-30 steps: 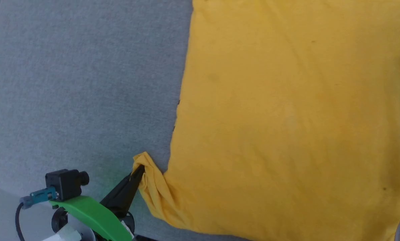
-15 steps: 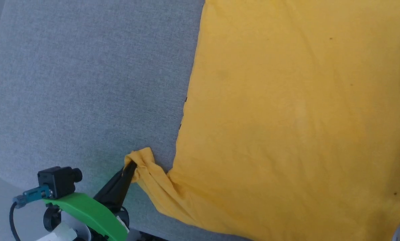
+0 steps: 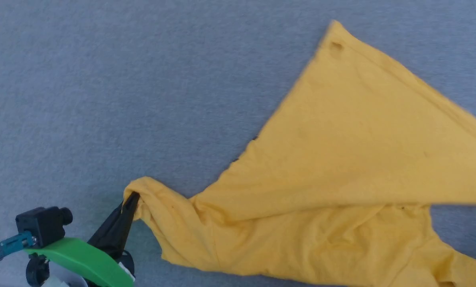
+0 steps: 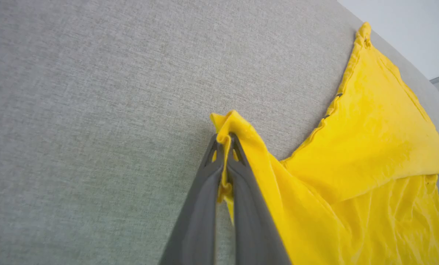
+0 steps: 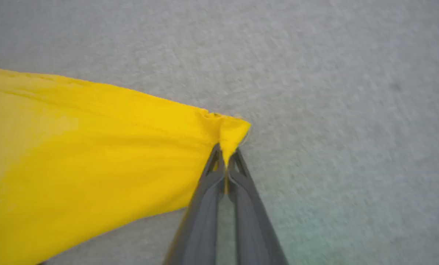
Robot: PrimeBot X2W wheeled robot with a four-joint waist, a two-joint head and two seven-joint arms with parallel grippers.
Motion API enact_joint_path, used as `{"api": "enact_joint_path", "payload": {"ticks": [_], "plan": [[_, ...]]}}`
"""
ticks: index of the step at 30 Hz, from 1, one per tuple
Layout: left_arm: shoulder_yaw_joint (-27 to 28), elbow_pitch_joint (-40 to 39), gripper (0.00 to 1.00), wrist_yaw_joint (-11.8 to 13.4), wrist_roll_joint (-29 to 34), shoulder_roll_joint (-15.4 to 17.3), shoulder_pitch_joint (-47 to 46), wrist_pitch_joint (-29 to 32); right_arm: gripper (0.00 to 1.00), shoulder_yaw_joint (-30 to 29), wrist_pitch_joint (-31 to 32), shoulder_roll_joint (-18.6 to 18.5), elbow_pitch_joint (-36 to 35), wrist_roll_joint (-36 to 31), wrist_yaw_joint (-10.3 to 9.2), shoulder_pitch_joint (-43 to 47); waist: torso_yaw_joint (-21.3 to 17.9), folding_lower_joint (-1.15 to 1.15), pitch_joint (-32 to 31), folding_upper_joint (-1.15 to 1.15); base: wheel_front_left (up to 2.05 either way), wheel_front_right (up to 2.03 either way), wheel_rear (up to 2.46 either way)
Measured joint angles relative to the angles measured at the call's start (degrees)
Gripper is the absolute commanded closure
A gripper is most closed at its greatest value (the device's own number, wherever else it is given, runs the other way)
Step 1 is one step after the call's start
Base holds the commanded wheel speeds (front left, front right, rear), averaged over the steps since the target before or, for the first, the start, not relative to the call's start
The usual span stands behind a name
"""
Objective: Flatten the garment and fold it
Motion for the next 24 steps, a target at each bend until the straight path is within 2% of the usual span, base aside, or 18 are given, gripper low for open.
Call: {"api": "enact_joint_path", "payload": {"ticks": [4,10,11,12,14,16,19,21,24], "plan": [[1.2,0.2,1.00,0.5,0.1,0.4,1.8,-0.7,1.00,-0.7,-7.6,-0.8,7.3,8.7,0.25,9.5,-3.1,0.00,-2.1,0.00,0.00,0.00,0.00],[2.7,0.9,1.00,1.5,0.1,0.7,4.5,-1.4,1.00,5.8,-20.9,-2.2,17.9,11.7,0.66,12.3,-6.7,0.00,-5.4,0.00,0.00,0.00,0.00],[3.0,0.9,1.00,1.5,0.2,0.7,4.7,-1.5,0.78,6.5,-22.5,-2.1,19.2,11.5,0.66,11.7,-7.1,0.00,-6.0,0.00,0.00,0.00,0.00],[3.2,0.9,1.00,1.7,0.3,0.7,4.7,-1.9,0.00,7.1,-23.4,-2.0,19.7,10.7,0.64,11.4,-7.5,0.00,-6.5,0.00,0.00,0.00,0.00],[3.4,0.9,1.00,1.9,0.4,0.7,4.7,-2.5,0.00,8.4,-24.3,-1.6,19.3,8.0,0.52,11.2,-8.2,0.00,-7.8,0.00,0.00,0.00,0.00],[3.4,0.9,1.00,1.9,0.4,0.3,4.6,-3.1,0.00,9.7,-23.3,-1.0,15.8,5.6,0.38,11.0,-8.8,0.00,-8.7,0.00,0.00,0.00,0.00],[3.2,0.8,1.00,1.9,0.2,0.0,4.4,-3.4,0.00,12.2,-18.7,0.4,5.7,3.1,0.00,10.1,-9.3,0.00,-9.7,0.00,0.00,0.00,0.00],[2.7,0.6,1.00,1.4,-0.1,-0.2,4.2,-3.6,0.00,13.9,-14.7,-0.4,-3.0,2.1,0.00,7.2,-9.1,0.00,-9.7,0.00,0.00,0.00,0.00],[1.8,0.8,1.00,0.8,-0.2,-0.4,3.2,-3.6,0.00,17.3,-7.9,-2.1,-11.1,-0.6,0.00,0.8,-8.4,0.00,-9.4,0.00,0.00,0.00,0.00]]}}
